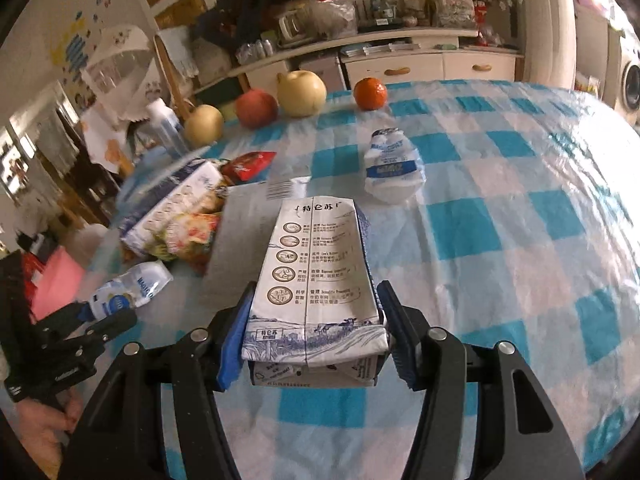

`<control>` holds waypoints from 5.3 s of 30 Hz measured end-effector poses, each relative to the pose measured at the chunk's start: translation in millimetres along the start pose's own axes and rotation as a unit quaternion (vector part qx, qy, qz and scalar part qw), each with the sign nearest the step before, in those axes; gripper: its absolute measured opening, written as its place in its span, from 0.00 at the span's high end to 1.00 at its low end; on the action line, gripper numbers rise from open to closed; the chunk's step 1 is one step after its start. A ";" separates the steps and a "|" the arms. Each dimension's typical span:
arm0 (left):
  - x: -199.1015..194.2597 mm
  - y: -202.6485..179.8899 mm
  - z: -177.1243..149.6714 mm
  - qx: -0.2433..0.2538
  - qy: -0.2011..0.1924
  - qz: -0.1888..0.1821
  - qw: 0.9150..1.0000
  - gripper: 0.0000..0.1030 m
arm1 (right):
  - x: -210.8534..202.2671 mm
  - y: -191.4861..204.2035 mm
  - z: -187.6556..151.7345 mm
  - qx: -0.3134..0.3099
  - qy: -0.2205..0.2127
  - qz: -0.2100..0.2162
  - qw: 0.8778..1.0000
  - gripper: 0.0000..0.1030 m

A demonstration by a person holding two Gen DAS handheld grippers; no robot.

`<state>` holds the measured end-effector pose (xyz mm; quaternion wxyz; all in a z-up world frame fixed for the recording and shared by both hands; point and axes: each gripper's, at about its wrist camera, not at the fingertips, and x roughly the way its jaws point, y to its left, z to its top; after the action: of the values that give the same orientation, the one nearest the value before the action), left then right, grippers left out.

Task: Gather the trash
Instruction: 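Lift the yogurt bottle with left tool while right tool lifts the carton, then drop the yogurt bottle and carton into the pink basin with both tools, then move both tools back over the table toward the remaining items, then grasp the yellow snack packet with left tool while right tool grasps the MAGICDAY bottle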

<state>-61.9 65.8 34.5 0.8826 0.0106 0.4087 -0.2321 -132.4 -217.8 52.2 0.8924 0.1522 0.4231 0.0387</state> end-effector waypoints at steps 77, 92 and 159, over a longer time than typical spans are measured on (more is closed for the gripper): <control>-155.4 178.2 -66.4 -0.248 -0.228 0.235 0.912 0.10 | 29.6 253.6 -65.7 -0.132 0.021 0.177 0.975 0.05; -130.2 111.9 -48.6 -0.150 -0.209 0.226 0.940 0.10 | 14.1 195.1 -46.9 -0.107 -0.006 0.136 0.985 0.05; 71.3 -45.6 50.9 -0.136 -0.054 0.096 0.985 0.40 | 122.6 -50.9 99.8 -0.007 0.002 -0.066 0.998 0.33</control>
<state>-4.8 -14.1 24.4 0.9146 -0.0824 0.3857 -0.0890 19.4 -265.8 5.1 0.8930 0.1176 0.4340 -0.0168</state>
